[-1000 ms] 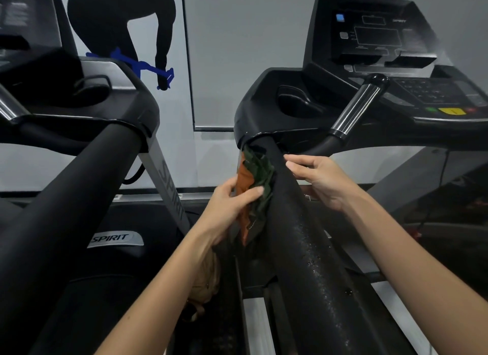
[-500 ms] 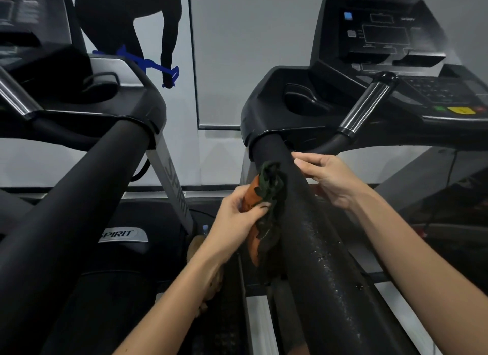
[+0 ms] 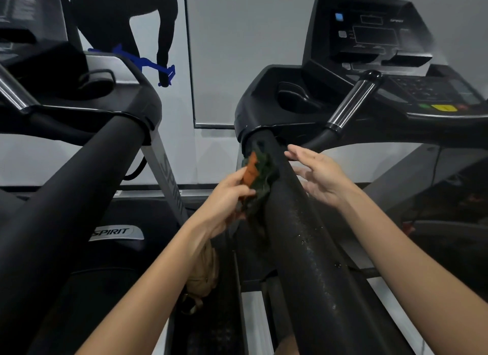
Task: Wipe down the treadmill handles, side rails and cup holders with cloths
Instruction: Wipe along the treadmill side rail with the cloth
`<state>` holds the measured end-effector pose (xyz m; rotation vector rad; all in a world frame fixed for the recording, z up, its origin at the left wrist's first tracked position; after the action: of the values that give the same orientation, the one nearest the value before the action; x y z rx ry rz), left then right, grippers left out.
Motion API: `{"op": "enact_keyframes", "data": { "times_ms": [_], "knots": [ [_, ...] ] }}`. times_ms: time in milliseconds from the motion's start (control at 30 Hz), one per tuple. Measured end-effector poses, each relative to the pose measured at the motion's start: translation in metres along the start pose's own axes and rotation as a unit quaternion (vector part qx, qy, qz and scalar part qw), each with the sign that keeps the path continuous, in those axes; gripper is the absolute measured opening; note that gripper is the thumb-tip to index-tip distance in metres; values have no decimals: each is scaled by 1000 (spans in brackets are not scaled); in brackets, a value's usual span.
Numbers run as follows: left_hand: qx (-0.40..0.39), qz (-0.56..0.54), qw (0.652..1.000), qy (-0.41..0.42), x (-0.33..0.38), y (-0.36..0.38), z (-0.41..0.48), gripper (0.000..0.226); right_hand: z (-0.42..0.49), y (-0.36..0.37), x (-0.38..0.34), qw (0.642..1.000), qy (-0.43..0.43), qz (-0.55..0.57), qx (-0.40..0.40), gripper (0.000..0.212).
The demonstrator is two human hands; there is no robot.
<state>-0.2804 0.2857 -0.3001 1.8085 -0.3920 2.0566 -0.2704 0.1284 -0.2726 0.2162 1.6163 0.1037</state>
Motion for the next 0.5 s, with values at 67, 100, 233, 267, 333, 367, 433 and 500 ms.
{"op": "enact_keyframes", "data": {
  "times_ms": [67, 100, 233, 267, 333, 367, 433, 500],
  "knots": [
    [2, 22, 999, 36, 5, 2, -16, 43, -7, -6, 5, 999, 4, 36, -2, 32],
    [5, 41, 998, 50, 6, 2, -17, 39, -12, -8, 7, 999, 7, 33, -9, 33],
    [2, 134, 989, 66, 20, 5, 6, 17, -35, 0, 16, 998, 19, 1, -61, 34],
    [10, 124, 990, 61, 24, 5, 15, 17, -40, 3, 16, 998, 15, -2, -68, 34],
    [28, 74, 996, 37, 27, 3, 28, 16, -48, 10, 14, 997, 6, 7, -79, 36],
    [40, 55, 997, 29, 25, 2, 31, 17, -50, 12, 13, 997, 4, 14, -80, 37],
    [61, 43, 997, 24, 20, -2, 28, 22, -51, 13, 13, 997, 6, 21, -79, 37],
    [66, 39, 997, 19, 12, -3, 13, 22, -50, 12, 14, 997, 8, 23, -73, 38]
  ]
}}
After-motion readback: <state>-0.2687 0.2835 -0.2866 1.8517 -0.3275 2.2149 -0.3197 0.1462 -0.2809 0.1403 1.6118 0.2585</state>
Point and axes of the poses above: each hand's wrist, its own z-axis towards the middle knuckle, its own y-axis out of the palm, x = y × z, the point moved 7 cm from there along z, towards the middle knuckle, and after that the axes turned 2 degrees about y, right-handed, at the moved point
